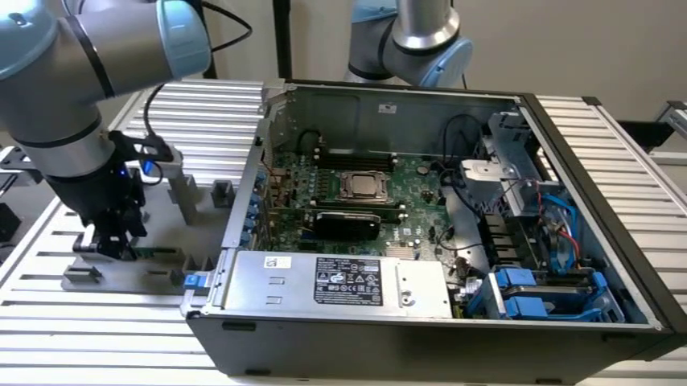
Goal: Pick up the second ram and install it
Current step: 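Pick up the second ram and move it above second insertion slot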
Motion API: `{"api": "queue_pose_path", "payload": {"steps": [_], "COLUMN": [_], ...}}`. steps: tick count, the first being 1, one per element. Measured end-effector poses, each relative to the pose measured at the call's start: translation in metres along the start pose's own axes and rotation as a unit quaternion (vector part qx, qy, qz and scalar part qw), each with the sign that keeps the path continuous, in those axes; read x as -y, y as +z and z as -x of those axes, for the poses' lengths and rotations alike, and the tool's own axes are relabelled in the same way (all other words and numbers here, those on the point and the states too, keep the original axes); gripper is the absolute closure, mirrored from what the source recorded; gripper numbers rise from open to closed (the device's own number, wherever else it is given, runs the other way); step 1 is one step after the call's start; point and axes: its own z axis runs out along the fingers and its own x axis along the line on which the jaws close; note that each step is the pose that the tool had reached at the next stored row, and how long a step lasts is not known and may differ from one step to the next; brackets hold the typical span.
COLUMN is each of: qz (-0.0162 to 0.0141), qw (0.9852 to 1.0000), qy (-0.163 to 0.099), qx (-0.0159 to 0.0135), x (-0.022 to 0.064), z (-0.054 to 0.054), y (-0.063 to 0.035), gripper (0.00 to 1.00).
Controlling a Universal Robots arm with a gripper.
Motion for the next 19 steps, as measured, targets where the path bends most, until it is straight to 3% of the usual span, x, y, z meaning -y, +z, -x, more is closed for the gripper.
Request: {"api": "queue_pose_path", "payload": {"steps": [4,7,8,12,19], "qz": [0.0,0.0001,0.0001,0.0001,0.0001], "qw": [1.0,1.0,1.0,1.0,1.0], "qy": [0.0,0.0,0.0,0.0,0.0], "qx": [-0.0004,-0.0022,-0.0029,-0.0055,-0.0073], "x": [0.0002,0.0002,0.0003,0.0007,0.0008], "z": [-0.0001,-0.0001,-0.0001,-0.0002,0.0006], "y": [0.0053,0.0062,0.0063,0.0073,0.0093], "gripper": [0.0,0.0,1.0,1.0,1.0]}}
